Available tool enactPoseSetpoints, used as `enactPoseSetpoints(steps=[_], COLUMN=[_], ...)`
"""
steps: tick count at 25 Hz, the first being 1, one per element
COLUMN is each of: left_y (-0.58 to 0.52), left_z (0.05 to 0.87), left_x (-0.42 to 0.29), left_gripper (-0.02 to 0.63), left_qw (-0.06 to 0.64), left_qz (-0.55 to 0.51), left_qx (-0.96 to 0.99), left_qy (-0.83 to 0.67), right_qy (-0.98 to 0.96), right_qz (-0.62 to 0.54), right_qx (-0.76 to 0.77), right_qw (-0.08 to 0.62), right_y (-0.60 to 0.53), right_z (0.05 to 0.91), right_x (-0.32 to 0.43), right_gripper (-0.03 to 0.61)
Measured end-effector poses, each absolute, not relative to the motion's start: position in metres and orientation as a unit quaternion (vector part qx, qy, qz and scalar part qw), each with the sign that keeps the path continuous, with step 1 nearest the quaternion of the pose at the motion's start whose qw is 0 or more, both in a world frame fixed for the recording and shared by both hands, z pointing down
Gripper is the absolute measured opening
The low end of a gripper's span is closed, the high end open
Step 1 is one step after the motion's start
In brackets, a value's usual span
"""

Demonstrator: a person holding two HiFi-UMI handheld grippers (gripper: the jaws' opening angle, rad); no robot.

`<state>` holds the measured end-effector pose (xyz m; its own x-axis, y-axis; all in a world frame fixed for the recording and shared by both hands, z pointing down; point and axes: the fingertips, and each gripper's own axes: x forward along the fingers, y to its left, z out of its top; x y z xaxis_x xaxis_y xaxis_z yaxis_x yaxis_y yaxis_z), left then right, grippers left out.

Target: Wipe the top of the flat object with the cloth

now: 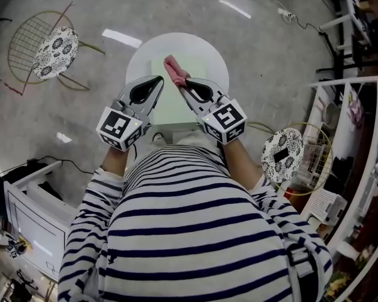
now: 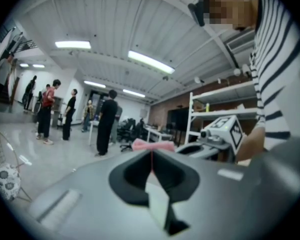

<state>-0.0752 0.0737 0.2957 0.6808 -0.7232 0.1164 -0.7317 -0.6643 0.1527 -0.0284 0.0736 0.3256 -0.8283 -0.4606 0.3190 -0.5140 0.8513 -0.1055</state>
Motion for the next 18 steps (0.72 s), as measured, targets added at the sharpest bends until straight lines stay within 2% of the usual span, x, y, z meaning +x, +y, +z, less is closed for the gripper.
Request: enactPoseSetpoints(steps=[18], left_y=[0.097], left_z=[0.298], left_x=[-0.074], left_gripper=[0.011], left_qw=[0.101], left_qz=[-0.004], left_qx=[0.925], left_qy=[-0.367], right_qy=[-0.95], right_qz=[0.08], right_qx=[0.259], right_qw=[0.156], right_y=[0.09], right_z=[0.326], right_x=[-0.036], right_gripper=[0.044])
